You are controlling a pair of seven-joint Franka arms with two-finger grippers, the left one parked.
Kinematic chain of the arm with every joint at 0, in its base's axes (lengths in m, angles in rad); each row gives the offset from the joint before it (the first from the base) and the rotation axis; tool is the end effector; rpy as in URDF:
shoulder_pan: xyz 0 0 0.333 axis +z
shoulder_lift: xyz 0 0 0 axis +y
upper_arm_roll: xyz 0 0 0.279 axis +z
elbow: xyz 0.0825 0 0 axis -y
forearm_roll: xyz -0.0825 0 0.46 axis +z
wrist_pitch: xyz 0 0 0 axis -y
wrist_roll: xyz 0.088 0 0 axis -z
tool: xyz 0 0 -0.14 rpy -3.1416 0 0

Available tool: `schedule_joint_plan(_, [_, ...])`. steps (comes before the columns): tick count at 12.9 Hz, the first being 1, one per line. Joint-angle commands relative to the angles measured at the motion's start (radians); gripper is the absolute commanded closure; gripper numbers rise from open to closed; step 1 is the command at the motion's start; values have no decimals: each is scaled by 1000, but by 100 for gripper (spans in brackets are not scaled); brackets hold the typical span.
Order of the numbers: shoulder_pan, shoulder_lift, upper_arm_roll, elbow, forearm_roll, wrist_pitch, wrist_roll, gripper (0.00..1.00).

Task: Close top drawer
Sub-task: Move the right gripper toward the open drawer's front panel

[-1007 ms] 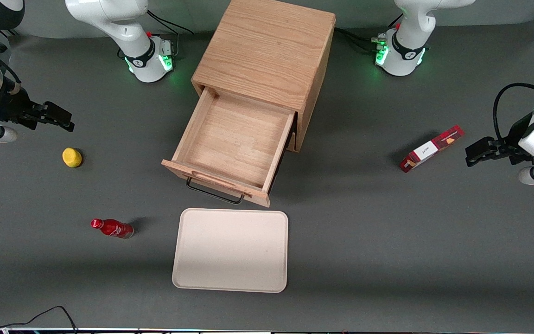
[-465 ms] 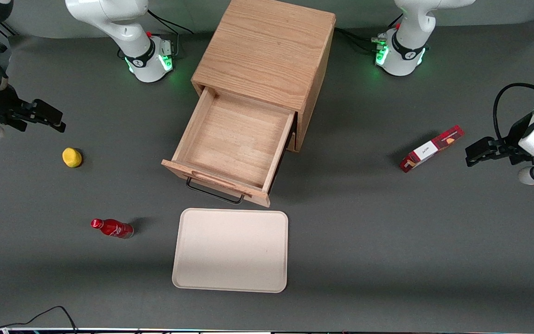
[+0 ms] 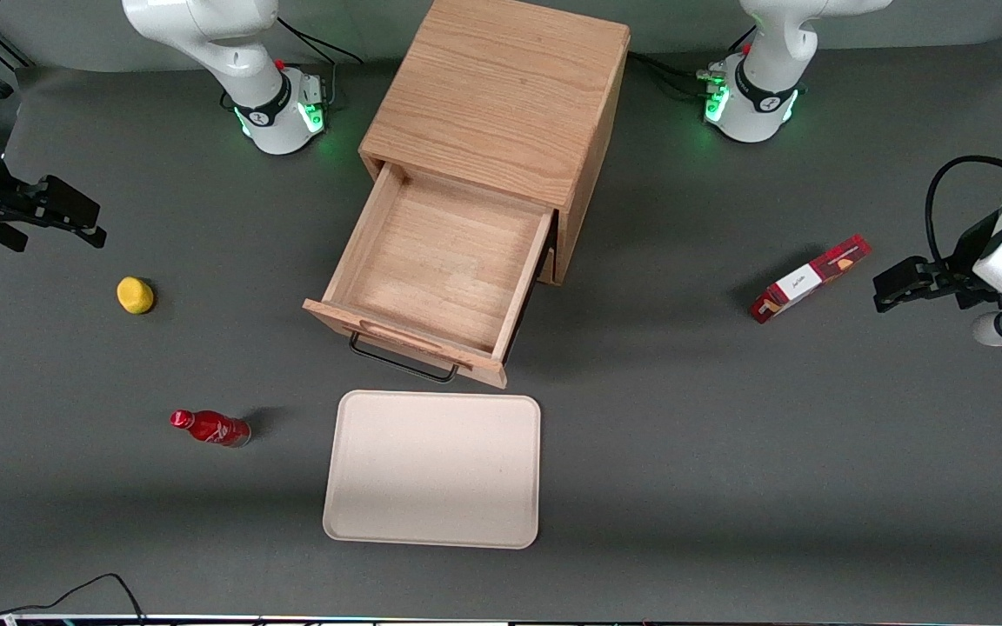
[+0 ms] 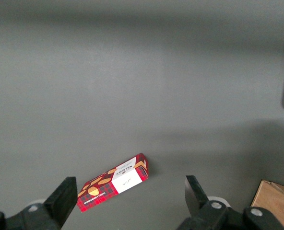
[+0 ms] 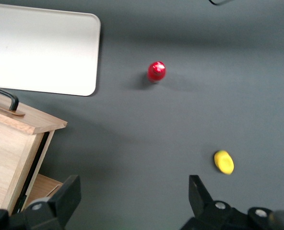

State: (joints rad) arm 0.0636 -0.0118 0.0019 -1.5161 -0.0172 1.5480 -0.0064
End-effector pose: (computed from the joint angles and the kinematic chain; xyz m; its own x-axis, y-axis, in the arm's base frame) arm 0.6255 0.0386 0.5898 0.9965 0.0714 0.0436 0.0707 -0.9973 0.0175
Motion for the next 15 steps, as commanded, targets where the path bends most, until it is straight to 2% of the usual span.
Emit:
schedule_joint_plan(1, [12, 126, 65, 170, -6, -77, -52, 0])
schedule_joint_plan(4, [10, 297, 165, 457, -6, -193, -52, 0])
schedule_joint_plan(5, [12, 312, 176, 493, -6, -187, -52, 0])
schedule_joint_plan(8, [19, 343, 242, 498, -4, -122, -40, 0])
schedule_joint_plan(10, [21, 378, 297, 496, 29, -10, -26, 0])
schedule_joint_plan(12, [25, 441, 317, 499, 42, 49, -29, 0])
schedule_joint_plan(15, [25, 501, 351, 507, 36, 50, -188, 0])
